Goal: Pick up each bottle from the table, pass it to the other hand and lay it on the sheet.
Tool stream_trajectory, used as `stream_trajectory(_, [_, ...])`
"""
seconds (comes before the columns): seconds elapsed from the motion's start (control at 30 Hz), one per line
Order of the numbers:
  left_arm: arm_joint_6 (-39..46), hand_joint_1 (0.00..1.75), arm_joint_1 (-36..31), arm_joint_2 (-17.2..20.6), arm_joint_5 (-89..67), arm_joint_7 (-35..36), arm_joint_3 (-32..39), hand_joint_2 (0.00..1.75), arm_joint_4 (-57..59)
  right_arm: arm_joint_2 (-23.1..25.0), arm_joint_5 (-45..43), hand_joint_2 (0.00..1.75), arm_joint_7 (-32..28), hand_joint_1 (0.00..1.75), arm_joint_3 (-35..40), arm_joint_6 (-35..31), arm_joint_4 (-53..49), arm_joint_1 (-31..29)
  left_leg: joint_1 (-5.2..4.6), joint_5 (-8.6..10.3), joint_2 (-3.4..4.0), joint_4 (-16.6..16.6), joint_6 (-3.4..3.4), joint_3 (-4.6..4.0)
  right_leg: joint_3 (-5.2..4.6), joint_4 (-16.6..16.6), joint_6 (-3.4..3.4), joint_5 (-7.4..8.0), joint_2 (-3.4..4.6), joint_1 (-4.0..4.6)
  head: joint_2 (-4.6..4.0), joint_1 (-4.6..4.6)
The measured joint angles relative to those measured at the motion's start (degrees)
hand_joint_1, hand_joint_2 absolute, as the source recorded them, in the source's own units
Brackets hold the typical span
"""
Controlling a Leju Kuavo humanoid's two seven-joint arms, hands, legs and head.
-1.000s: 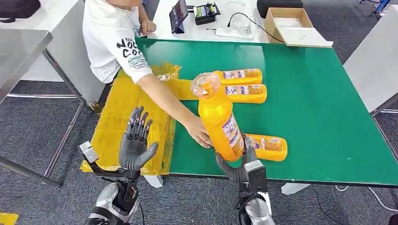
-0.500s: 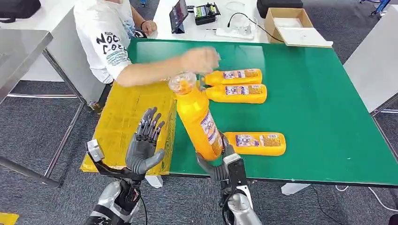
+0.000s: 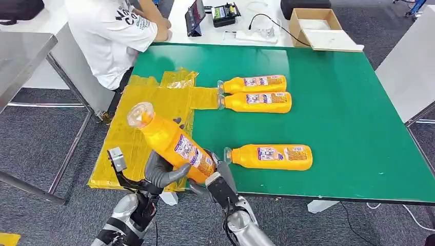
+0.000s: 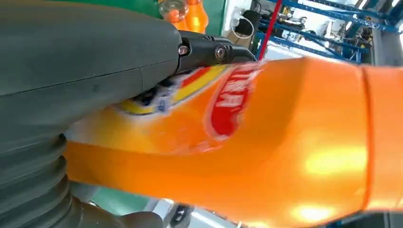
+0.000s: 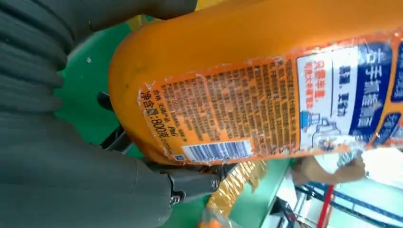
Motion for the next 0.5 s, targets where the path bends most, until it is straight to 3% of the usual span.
stream_trajectory(0.5, [0.2,0.00,-0.4,0.0,0.3,0.0,0.0,1.75,1.0,0.4,0.4,1.75,-0.1,1.75,2.0,-0.1,4.5,-1.3,0.00,0.00,0.00,0.0,0.00,0.00,0.00,0.0,0.00,0.00,0.00,0.00,0.00,0.00])
